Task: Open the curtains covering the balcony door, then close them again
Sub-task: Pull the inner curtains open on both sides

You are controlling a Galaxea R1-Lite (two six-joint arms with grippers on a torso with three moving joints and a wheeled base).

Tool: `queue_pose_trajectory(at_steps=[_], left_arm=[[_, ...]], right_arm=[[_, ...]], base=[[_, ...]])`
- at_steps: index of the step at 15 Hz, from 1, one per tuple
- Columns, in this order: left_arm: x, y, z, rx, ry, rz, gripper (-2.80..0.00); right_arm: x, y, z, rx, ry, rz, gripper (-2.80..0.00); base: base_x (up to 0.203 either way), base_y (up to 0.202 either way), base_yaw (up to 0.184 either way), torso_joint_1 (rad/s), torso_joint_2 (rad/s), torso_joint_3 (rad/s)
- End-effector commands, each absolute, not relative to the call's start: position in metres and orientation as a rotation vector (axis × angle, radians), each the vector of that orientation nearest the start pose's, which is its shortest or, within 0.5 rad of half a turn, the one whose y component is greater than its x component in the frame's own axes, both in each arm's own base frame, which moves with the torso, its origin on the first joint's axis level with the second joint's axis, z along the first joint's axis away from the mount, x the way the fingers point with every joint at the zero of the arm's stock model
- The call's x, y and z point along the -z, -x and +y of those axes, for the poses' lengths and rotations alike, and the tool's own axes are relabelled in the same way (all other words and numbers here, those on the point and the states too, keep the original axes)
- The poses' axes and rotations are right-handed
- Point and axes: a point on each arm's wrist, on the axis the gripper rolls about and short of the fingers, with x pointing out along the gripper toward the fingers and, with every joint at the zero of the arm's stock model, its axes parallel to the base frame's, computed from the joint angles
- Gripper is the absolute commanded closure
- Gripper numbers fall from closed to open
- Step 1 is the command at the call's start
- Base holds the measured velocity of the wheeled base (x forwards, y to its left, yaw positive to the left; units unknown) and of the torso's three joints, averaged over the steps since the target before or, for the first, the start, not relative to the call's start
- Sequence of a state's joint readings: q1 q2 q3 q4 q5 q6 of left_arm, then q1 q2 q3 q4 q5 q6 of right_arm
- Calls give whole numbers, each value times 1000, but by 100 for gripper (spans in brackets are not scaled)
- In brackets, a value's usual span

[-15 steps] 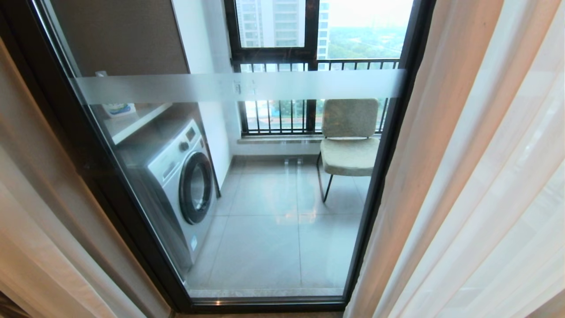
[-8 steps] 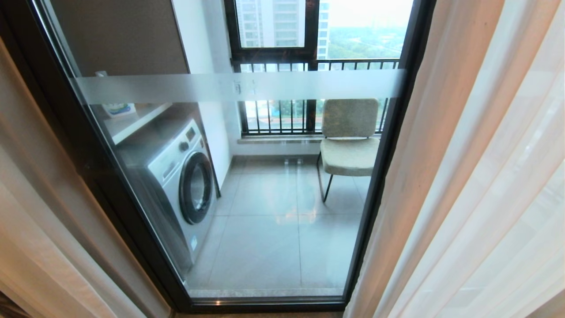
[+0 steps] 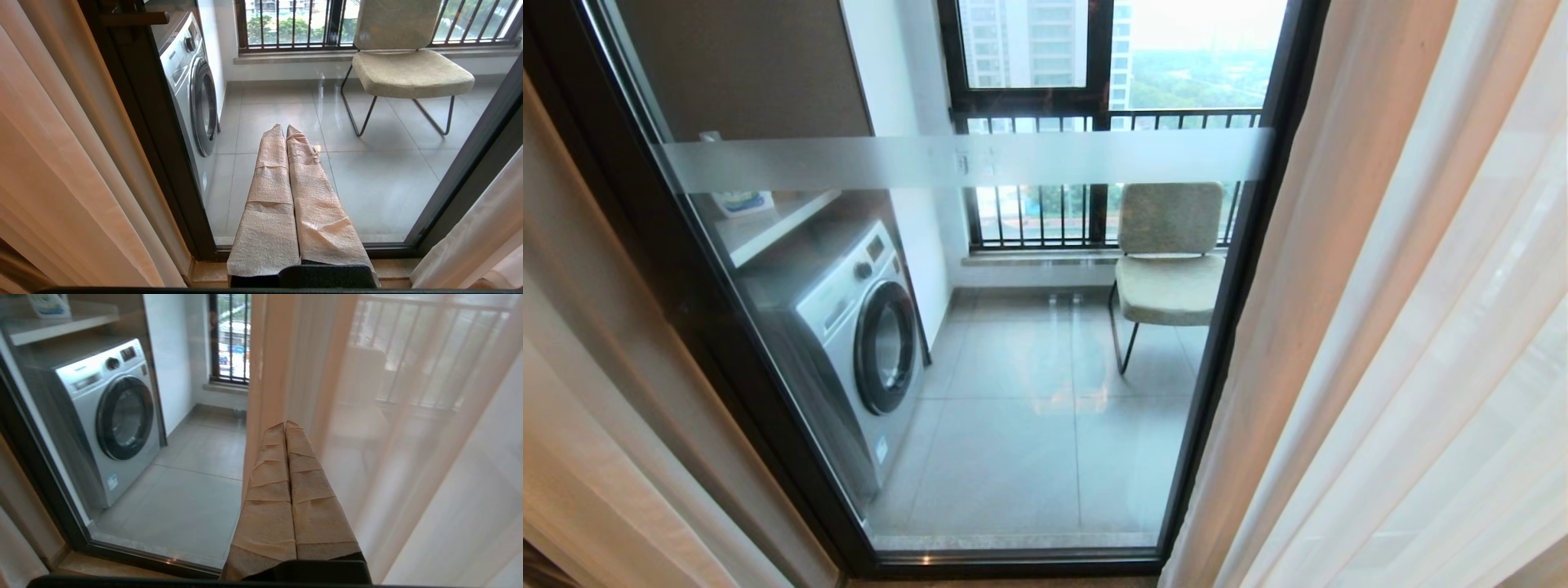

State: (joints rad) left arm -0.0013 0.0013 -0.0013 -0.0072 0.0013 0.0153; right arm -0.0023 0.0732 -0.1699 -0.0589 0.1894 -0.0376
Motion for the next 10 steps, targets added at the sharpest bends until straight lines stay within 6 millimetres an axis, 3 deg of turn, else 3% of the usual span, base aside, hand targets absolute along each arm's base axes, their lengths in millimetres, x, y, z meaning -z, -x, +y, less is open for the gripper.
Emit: queue_pose_trajectory(at_steps=[1,4,8,9,10], left_arm=[[-77,23,0,0,-15,-9,0],[-77,23,0,-1,-15,-9,0],[-76,23,0,0,-15,-8,0],[-76,23,0,-1,-14,-8,0],[-77,23,0,0,-14,-9,0]], right_arm=[[-161,22,6,-245,54,-130,0],[-198,1,7,-309,59,-117,0],[-243,-49,8,-359,74,-151,0],[-252,-61,8,-365,79,-168,-280],[-260,-70,8,-369,83,-183,-280]], base=[[0,0,0,0,0,0],[0,0,0,0,0,0],[0,0,0,0,0,0],[0,0,0,0,0,0],[0,0,0,0,0,0]])
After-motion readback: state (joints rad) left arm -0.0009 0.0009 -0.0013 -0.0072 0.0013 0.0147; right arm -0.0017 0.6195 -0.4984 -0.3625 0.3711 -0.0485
